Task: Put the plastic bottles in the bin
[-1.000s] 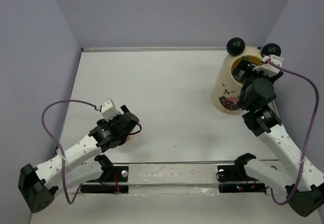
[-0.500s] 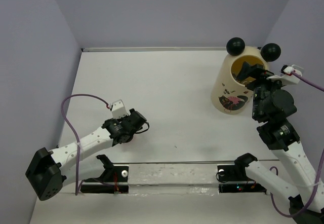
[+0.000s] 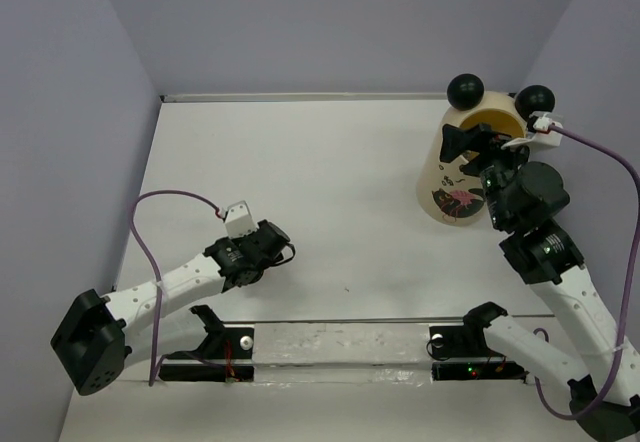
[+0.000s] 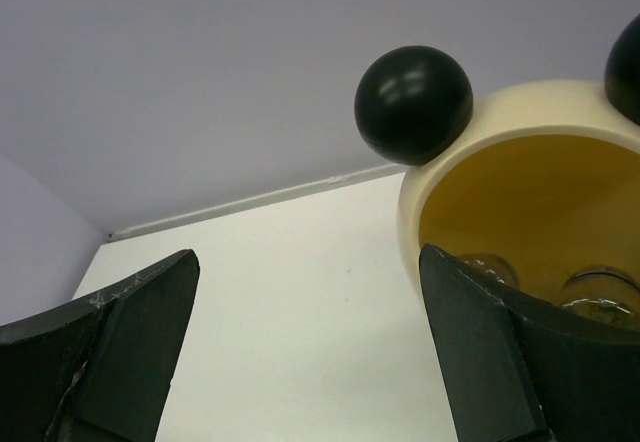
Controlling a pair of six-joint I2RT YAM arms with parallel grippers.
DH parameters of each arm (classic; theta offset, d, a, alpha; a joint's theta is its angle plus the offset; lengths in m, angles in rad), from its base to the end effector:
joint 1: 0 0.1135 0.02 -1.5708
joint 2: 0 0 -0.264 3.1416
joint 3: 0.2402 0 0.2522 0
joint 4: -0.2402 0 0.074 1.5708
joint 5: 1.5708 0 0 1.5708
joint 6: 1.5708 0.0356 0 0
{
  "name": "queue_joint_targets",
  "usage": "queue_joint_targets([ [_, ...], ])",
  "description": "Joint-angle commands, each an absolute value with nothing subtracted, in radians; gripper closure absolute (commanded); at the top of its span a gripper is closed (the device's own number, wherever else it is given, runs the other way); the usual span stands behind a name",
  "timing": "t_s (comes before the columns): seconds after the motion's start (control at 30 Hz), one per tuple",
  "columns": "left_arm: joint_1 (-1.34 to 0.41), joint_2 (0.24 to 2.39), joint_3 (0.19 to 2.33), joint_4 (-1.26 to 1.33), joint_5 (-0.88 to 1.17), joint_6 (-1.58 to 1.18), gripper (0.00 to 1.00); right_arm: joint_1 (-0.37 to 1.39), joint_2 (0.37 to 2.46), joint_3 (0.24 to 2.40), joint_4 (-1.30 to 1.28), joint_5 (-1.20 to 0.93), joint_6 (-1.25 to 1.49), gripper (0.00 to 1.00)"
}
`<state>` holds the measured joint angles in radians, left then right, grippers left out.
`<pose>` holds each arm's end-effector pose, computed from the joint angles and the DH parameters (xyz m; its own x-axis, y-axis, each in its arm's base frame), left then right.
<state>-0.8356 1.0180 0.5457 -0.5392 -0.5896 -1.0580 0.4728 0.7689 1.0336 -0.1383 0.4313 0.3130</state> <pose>0.1366 -0.1216 0.1924 -0.6437 -0.3680 -0.6710 -0.2900 0.9287 -0.2311 0.1461 0.0580 0.4325 0.0931 0.3618 -0.9276 -0.0768 0.9315 0.3556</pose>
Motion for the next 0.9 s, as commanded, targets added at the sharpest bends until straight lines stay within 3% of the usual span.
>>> queue_joint_targets([
  [0.0, -0.828, 1.008, 0.532, -0.508, -0.641, -1.087, 0.14, 0.477, 0.761, 1.097, -0.129, 0.347, 0.337, 0.04],
  [0.1, -0.824, 1.022, 0.523, -0.509, -0.686, -1.136, 0.06, 0.477, 0.762, 1.097, -0.132, 0.328, 0.336, 0.04],
  [0.2, -0.822, 1.016, 0.529, -0.497, -0.698, -1.166, 0.06, 0.477, 0.769, 1.094, -0.147, 0.302, 0.337, 0.04],
  [0.43, -0.824, 0.98, 0.688, -0.467, -0.65, -0.856, 0.03, 0.477, 0.772, 1.097, -0.155, 0.287, 0.33, 0.04],
  [0.57, -0.822, 0.97, 0.759, -0.56, -0.647, -0.949, 0.01, 0.477, 0.775, 1.098, -0.158, 0.276, 0.319, 0.04],
  [0.77, -0.798, 0.888, 0.675, -0.482, -0.695, -1.186, 0.01, 0.477, 0.804, 1.138, -0.221, 0.198, 0.292, 0.04],
  [0.87, -0.743, 0.888, 0.702, -0.387, -0.716, -1.03, 0.01, 0.477, 0.813, 1.161, -0.284, 0.175, 0.268, 0.04],
])
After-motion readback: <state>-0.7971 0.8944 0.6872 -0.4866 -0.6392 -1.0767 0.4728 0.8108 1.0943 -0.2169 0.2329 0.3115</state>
